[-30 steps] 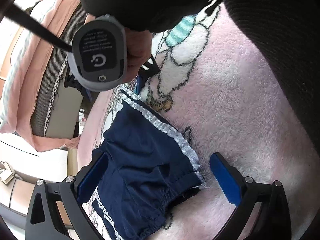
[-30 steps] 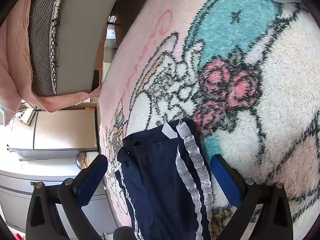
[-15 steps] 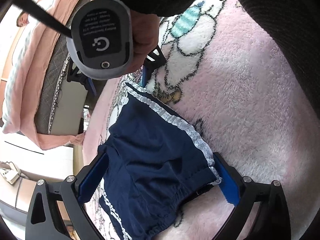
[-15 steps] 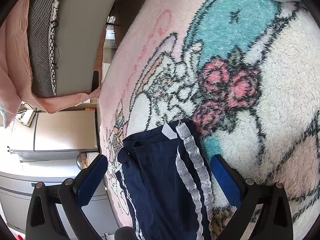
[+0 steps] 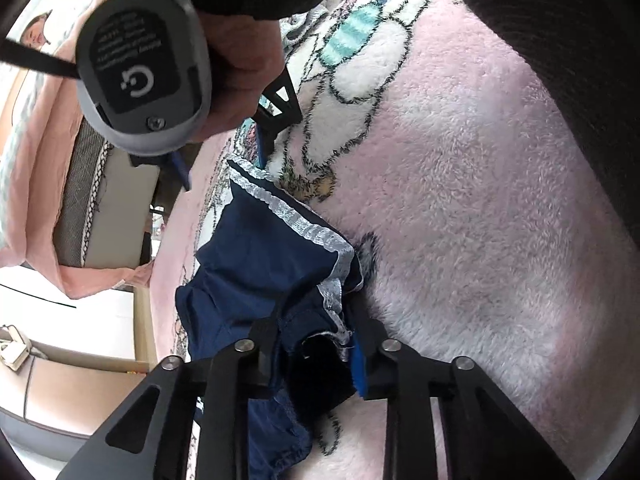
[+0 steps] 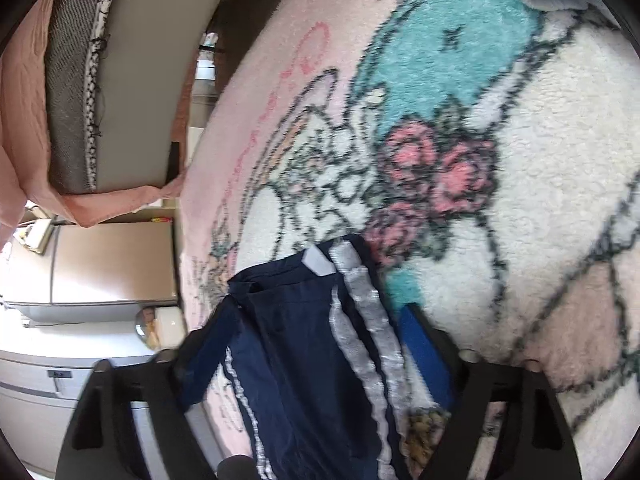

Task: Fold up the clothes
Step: 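Close both grippers on the waistband edge of the pants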

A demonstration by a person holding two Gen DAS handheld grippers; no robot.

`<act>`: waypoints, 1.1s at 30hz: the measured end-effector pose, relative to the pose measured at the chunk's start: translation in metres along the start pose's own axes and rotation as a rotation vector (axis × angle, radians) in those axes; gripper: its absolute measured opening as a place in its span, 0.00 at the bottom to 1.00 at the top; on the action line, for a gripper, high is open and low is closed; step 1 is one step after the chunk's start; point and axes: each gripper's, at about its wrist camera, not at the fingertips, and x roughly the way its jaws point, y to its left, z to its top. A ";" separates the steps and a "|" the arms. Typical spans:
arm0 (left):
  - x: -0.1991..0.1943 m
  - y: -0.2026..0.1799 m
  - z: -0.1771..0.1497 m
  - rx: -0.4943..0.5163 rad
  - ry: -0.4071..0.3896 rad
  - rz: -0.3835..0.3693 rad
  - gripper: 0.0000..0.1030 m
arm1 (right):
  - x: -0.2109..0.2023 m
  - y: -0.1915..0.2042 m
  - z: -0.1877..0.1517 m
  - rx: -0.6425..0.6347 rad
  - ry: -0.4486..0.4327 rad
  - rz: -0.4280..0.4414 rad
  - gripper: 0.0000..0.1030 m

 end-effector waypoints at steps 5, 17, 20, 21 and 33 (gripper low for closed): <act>0.001 -0.003 0.000 -0.005 0.007 -0.006 0.14 | 0.004 -0.018 0.002 0.059 0.022 -0.059 0.01; -0.007 -0.001 0.002 -0.048 -0.022 -0.024 0.14 | 0.002 -0.015 0.004 0.023 0.035 -0.050 0.02; -0.009 0.000 0.001 -0.076 -0.026 -0.045 0.14 | 0.006 -0.015 0.004 0.017 0.040 -0.034 0.02; -0.011 0.001 0.001 -0.093 -0.029 -0.060 0.14 | 0.007 -0.014 0.004 0.012 0.040 -0.032 0.02; -0.026 0.033 -0.012 -0.419 -0.108 -0.201 0.14 | 0.009 0.003 0.000 -0.002 0.018 0.008 0.02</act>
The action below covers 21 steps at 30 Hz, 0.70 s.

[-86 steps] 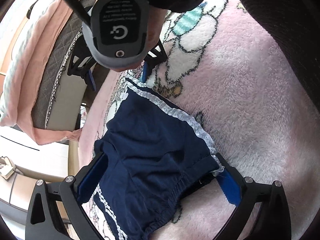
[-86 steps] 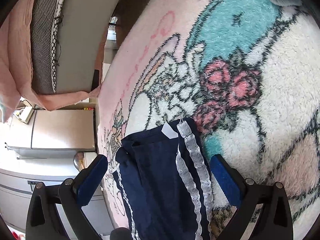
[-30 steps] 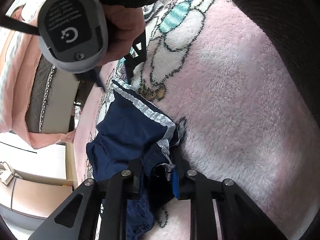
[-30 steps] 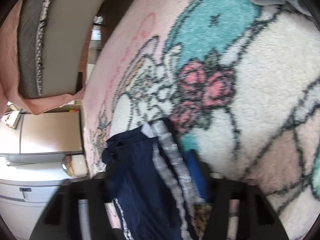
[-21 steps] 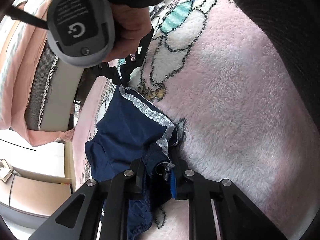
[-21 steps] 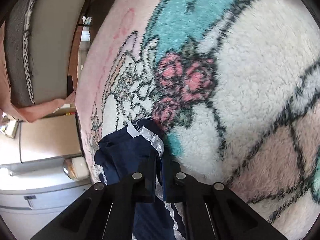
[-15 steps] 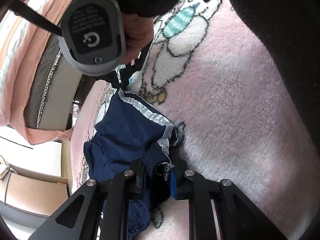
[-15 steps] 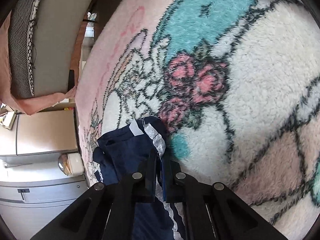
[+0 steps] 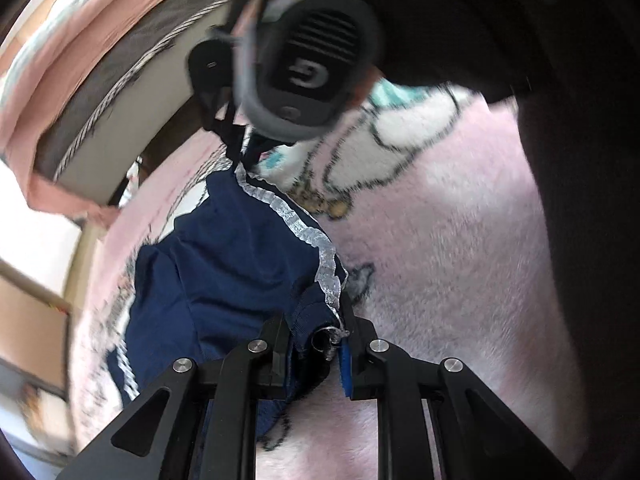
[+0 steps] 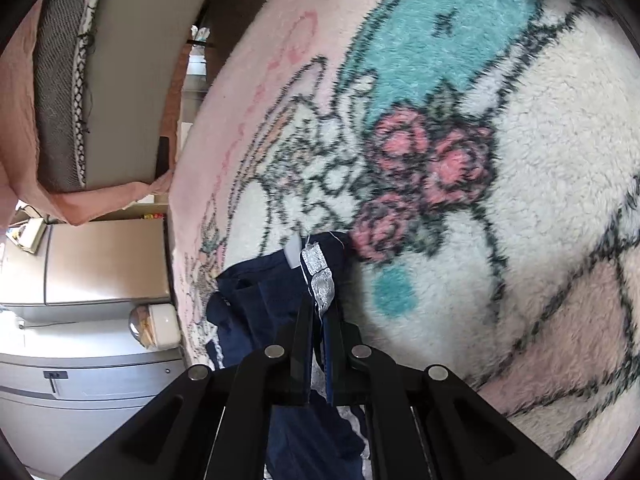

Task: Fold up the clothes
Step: 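Close both grippers on the waistband edge of the pants, then lift the waistband with both grippers and fold it over the pants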

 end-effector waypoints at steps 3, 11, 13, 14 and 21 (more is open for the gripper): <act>-0.011 0.013 -0.002 -0.087 -0.060 -0.012 0.14 | 0.000 0.016 -0.002 -0.043 -0.005 -0.004 0.02; -0.020 0.052 -0.013 -0.329 -0.120 -0.127 0.14 | 0.003 0.062 -0.011 -0.147 0.000 -0.063 0.02; -0.021 0.063 -0.017 -0.390 -0.119 -0.147 0.14 | 0.004 0.073 -0.014 -0.174 -0.003 -0.086 0.02; -0.022 0.069 -0.020 -0.425 -0.122 -0.155 0.14 | 0.005 0.077 -0.015 -0.182 -0.004 -0.093 0.02; -0.030 0.108 -0.044 -0.652 -0.121 -0.145 0.14 | 0.015 0.114 -0.021 -0.228 0.001 -0.127 0.02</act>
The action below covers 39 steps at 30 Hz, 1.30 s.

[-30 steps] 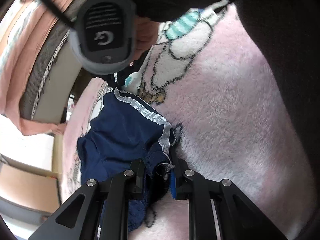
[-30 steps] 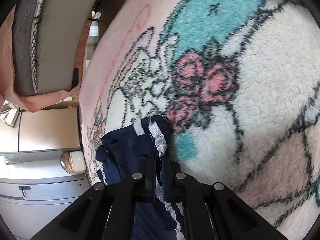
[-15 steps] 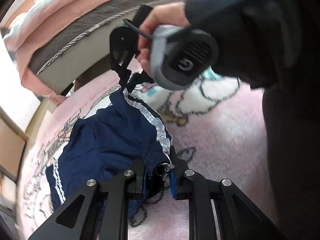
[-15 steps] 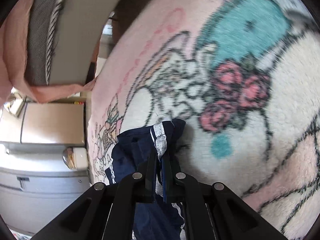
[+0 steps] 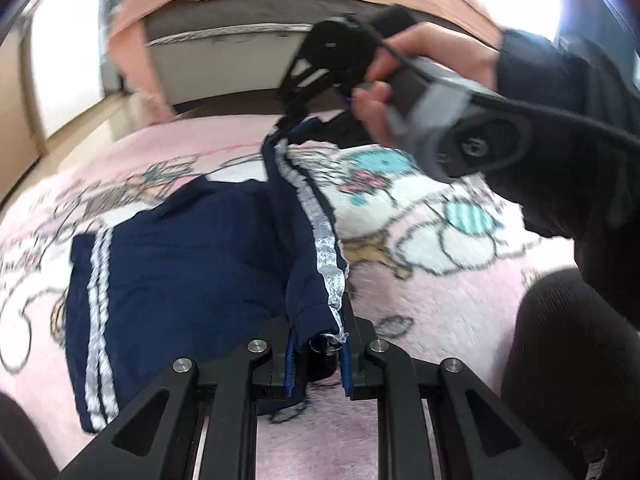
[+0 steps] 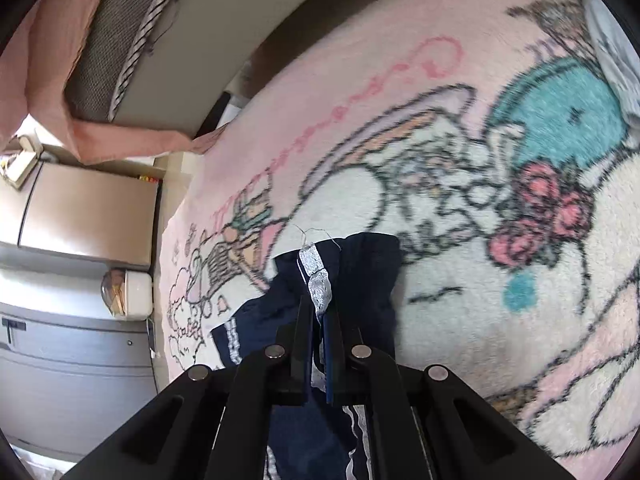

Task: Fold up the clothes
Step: 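Lift the waistband with both grippers and fold it over the pants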

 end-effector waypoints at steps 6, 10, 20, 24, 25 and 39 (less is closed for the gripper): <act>-0.013 0.036 -0.004 -0.156 -0.020 0.046 0.14 | 0.012 0.046 -0.002 -0.070 0.015 -0.033 0.02; -0.022 0.060 -0.008 -0.253 -0.023 0.070 0.14 | 0.024 0.074 -0.008 -0.117 0.033 -0.037 0.02; -0.045 0.089 -0.019 -0.368 -0.056 0.111 0.14 | 0.063 0.134 -0.024 -0.212 0.103 -0.036 0.02; -0.048 0.101 -0.027 -0.423 -0.046 0.114 0.14 | 0.075 0.151 -0.032 -0.242 0.123 -0.050 0.02; -0.048 0.103 -0.028 -0.436 -0.040 0.116 0.14 | 0.078 0.155 -0.034 -0.249 0.128 -0.054 0.02; -0.070 0.137 -0.038 -0.572 -0.046 0.132 0.14 | 0.130 0.204 -0.071 -0.338 0.238 -0.089 0.02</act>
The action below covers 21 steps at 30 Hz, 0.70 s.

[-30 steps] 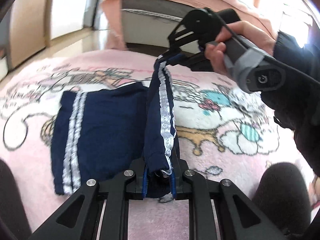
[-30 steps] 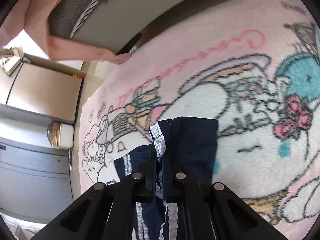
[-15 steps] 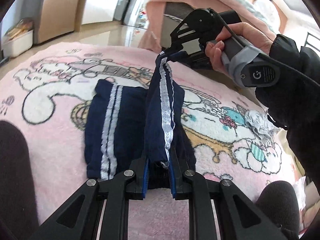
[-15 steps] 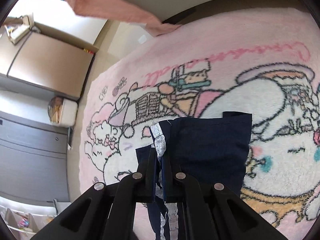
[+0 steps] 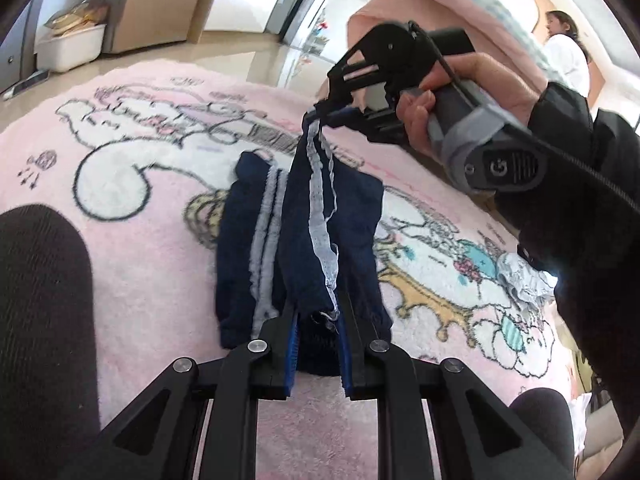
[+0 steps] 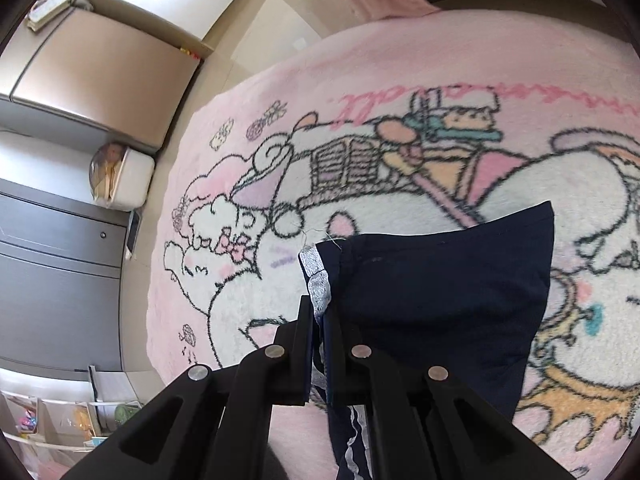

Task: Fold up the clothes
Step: 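Lift the waistband with both grippers and fold it over the pants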

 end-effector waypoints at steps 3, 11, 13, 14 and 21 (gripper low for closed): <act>0.007 0.012 -0.002 -0.048 0.047 0.025 0.14 | 0.015 0.009 0.001 -0.012 0.025 -0.022 0.02; 0.022 0.029 -0.011 -0.107 0.142 0.038 0.14 | 0.052 0.023 0.002 -0.024 0.085 -0.107 0.02; 0.025 0.030 -0.012 -0.117 0.169 0.032 0.14 | 0.061 0.022 0.004 -0.016 0.091 -0.149 0.02; 0.027 0.031 -0.013 -0.122 0.183 0.030 0.14 | 0.066 0.020 0.005 -0.004 0.096 -0.155 0.02; 0.033 0.034 -0.017 -0.133 0.243 0.033 0.14 | 0.089 0.018 0.006 0.014 0.114 -0.184 0.03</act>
